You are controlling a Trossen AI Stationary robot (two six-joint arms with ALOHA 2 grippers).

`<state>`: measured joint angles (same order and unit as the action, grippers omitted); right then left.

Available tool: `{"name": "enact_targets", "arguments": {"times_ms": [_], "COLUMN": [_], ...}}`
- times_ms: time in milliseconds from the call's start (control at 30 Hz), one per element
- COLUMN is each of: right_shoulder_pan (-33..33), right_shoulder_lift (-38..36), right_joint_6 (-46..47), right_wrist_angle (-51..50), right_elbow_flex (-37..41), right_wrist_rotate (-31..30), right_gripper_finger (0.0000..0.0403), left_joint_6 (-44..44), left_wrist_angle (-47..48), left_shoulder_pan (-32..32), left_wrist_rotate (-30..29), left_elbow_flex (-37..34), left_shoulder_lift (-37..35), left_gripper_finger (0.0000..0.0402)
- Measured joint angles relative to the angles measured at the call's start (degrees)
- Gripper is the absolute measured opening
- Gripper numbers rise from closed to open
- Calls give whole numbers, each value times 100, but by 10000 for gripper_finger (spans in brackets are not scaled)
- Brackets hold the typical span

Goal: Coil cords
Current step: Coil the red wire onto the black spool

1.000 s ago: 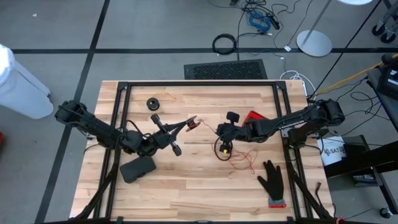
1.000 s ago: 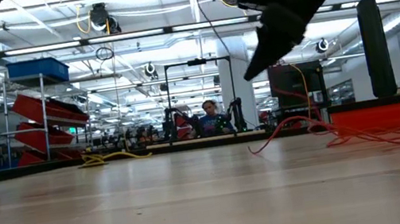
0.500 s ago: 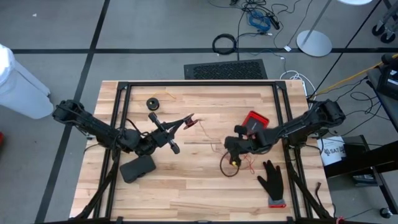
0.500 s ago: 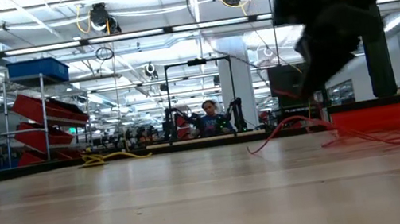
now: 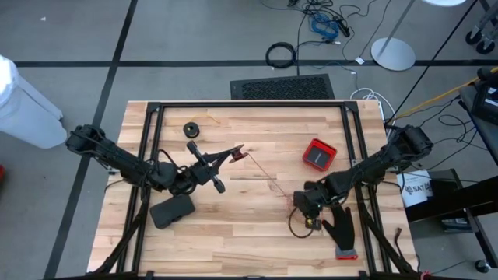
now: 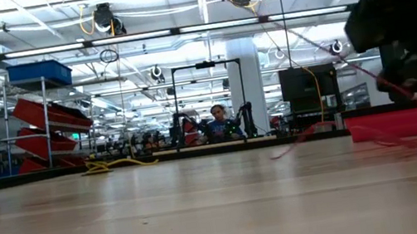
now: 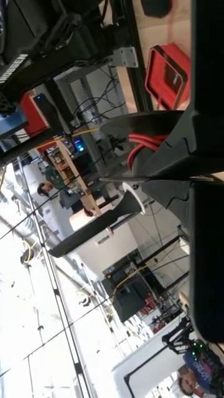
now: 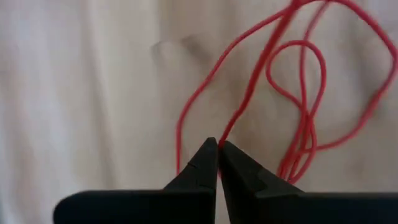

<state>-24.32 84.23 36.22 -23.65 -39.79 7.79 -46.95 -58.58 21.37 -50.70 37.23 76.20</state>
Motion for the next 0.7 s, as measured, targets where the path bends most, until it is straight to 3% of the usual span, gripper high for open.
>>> {"name": "enact_targets", "arguments": {"times_ms": [400,533,700], "right_shoulder_pan": [-628,-735,-739], "right_shoulder_lift": [-145,-600,-1452], "right_joint_6": [1215,1320,964], "right_wrist_angle": [135,739,919], "right_elbow_flex": [2,9,9], "right_wrist_rotate": [2072,1871,589], "right_gripper_finger": [20,36,55], "left_joint_6": [14,13,17], "left_wrist_angle": [66,65,67], "left_shoulder_pan": [-2,-2,-2], "left_wrist_rotate": [-57,-74,-72], "left_elbow_flex": [0,0,0], "left_shoulder_lift": [0,-2,-2], "left_gripper_finger": [0,0,0]}}
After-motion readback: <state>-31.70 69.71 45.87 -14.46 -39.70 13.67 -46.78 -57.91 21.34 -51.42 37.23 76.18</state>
